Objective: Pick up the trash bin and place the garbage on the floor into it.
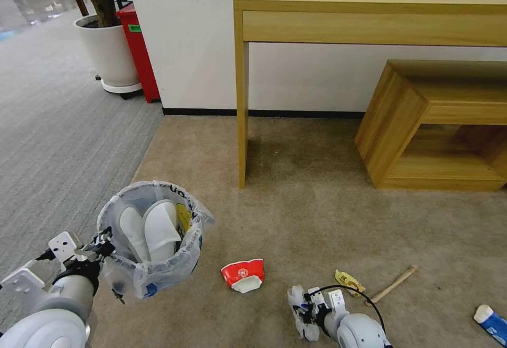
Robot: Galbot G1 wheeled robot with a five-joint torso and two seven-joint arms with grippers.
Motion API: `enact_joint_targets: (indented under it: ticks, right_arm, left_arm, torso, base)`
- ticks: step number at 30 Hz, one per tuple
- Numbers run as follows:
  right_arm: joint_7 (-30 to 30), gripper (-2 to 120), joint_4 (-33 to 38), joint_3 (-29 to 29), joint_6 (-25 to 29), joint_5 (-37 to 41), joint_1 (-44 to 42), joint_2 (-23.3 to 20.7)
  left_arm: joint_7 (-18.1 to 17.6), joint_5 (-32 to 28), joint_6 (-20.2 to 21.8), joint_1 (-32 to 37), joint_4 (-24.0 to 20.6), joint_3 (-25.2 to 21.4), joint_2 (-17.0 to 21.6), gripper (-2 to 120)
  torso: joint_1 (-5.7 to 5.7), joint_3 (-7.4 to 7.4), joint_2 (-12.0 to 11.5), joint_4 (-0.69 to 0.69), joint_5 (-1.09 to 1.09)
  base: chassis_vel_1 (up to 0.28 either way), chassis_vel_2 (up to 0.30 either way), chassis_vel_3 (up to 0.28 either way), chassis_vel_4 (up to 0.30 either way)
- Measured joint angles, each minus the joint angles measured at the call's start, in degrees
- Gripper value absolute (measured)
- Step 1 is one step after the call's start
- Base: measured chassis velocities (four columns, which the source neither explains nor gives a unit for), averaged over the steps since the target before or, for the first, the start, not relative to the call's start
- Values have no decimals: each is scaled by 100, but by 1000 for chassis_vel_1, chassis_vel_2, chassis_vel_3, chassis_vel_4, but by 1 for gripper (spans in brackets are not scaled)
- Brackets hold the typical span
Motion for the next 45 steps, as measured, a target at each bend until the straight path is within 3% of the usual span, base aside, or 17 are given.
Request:
enact_joint_targets:
  ticks: [4,10,14,16,17,19,20,23,24,27,31,41,45]
  right_arm:
    - [132,2,374,92,129,157,-91,-41]
    - [197,0,612,182,577,234,-201,-108]
    - [-106,0,938,366,1304,387,-274,-193]
    - [-138,0,964,380,1354,403,-276,-200]
    - [-396,0,1251,517,2023,655,-281,-281]
    - [-613,0,1532,580,2670,1049,-248,-348]
    - [-613,0,1532,580,2670,1049,-248,-348]
    - [-1575,0,1946,658,3628,1711,-130,-407]
    - [-1575,0,1946,658,3628,1711,-130,-407]
    - [-2806,0,2196,397,4503,2640,43,-312]
    - [-3317,0,2244,21,4791,2937,228,-123]
    - [-3487,0,1775,-777,4906,2567,750,216]
    - [-3455,0,1407,-1094,4971,2504,1081,251]
  left_arm:
    - [9,19,-9,4,39,52,6,3]
    - [10,90,-10,-2,40,148,14,3]
    - [10,141,-10,38,34,252,9,3]
    - [9,142,-10,41,34,259,8,3]
    - [9,154,-4,66,29,338,-10,3]
    - [10,172,4,89,19,411,-25,3]
    - [10,172,4,89,19,411,-25,3]
    - [10,196,14,141,-10,515,-50,3]
    - [10,196,14,141,-10,515,-50,3]
    - [70,241,42,202,-48,639,-94,3]
    - [95,254,83,253,-134,781,-111,3]
    - [97,247,186,388,-454,1313,-128,3]
    - [5,-146,332,469,-483,1603,-131,3]
  torso:
    - [0,0,0,0,-1]
    - [0,0,0,0,0]
    - [0,0,0,0,1]
    - [0,0,0,0,1]
    - [0,0,0,0,-1]
    - [0,0,0,0,1]
    - [0,0,0,0,1]
    - [0,0,0,0,0]
    - [0,0,0,0,0]
    - [0,0,0,0,0]
    - [0,0,0,0,0]
    - [0,0,0,0,0]
    - [0,0,0,0,-1]
  base:
    - [0,0,0,0]
    - [0,0,0,0]
    - [0,0,0,0]
    - [0,0,0,0]
    - [0,0,0,0]
    - [0,0,0,0]
    - [0,0,0,0]
    - [0,0,0,0]
    - [0,0,0,0]
    - [0,0,0,0]
    - [0,0,0,0]
    - [0,0,0,0]
    - [0,0,0,0]
